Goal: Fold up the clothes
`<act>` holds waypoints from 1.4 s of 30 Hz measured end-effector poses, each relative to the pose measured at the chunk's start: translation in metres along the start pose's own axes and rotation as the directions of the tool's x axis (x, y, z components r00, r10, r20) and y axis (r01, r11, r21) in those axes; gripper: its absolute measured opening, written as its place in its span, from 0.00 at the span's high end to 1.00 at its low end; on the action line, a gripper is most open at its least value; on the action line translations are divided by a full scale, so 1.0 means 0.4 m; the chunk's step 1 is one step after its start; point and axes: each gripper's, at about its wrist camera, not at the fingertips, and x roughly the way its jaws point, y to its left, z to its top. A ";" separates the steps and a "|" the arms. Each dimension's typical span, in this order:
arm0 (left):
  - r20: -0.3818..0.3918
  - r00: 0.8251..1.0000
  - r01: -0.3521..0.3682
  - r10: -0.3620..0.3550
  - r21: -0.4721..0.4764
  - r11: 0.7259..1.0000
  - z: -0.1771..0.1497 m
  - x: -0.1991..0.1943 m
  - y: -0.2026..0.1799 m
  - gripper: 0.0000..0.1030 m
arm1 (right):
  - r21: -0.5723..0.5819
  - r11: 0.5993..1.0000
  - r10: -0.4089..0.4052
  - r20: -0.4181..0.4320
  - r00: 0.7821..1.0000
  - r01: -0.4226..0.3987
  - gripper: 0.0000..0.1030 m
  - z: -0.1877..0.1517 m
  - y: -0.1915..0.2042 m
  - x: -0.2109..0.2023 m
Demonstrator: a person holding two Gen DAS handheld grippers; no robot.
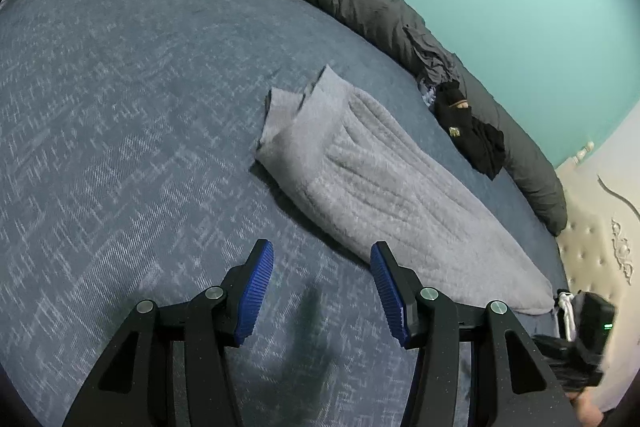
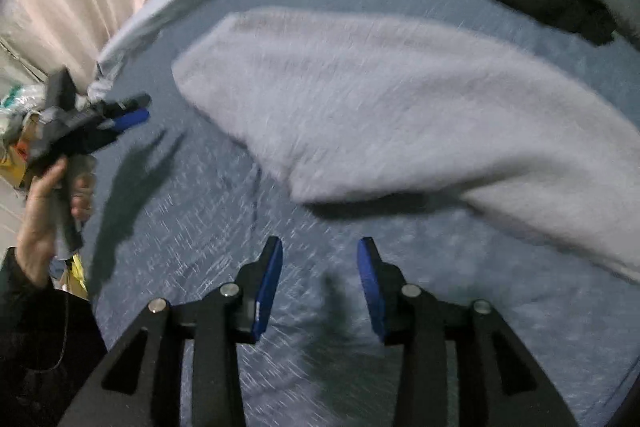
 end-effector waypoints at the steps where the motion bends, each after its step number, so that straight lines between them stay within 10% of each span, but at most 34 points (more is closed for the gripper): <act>1: 0.003 1.000 -0.004 0.004 -0.001 1.000 0.008 0.002 0.002 0.46 | -0.001 1.000 -0.003 0.022 1.000 0.003 0.62 0.009 -0.013 -0.027; 10: 0.025 0.997 -0.071 0.070 0.023 0.997 0.058 0.062 0.000 0.44 | 0.016 0.985 -0.175 0.103 0.979 0.174 0.39 0.171 -0.177 -0.054; 28: 0.014 0.989 -0.150 0.149 0.030 0.988 0.111 0.182 0.001 0.44 | -0.075 0.968 -0.245 -0.053 0.968 0.241 0.38 0.375 -0.343 0.207; 33: 0.003 0.989 -0.148 0.148 0.031 0.989 0.117 0.202 0.006 0.44 | -0.160 0.961 -0.240 -0.082 0.967 0.225 0.65 0.356 -0.340 0.247; 35: 0.003 0.989 -0.149 0.149 0.047 0.988 0.117 0.207 -0.002 0.47 | -0.168 0.960 -0.237 -0.069 0.969 0.223 0.93 0.354 -0.340 0.241; 42: 0.009 0.988 -0.154 0.154 0.098 0.983 0.115 0.212 -0.027 0.73 | -0.221 0.940 -0.264 0.003 0.964 0.259 0.98 0.355 -0.321 0.189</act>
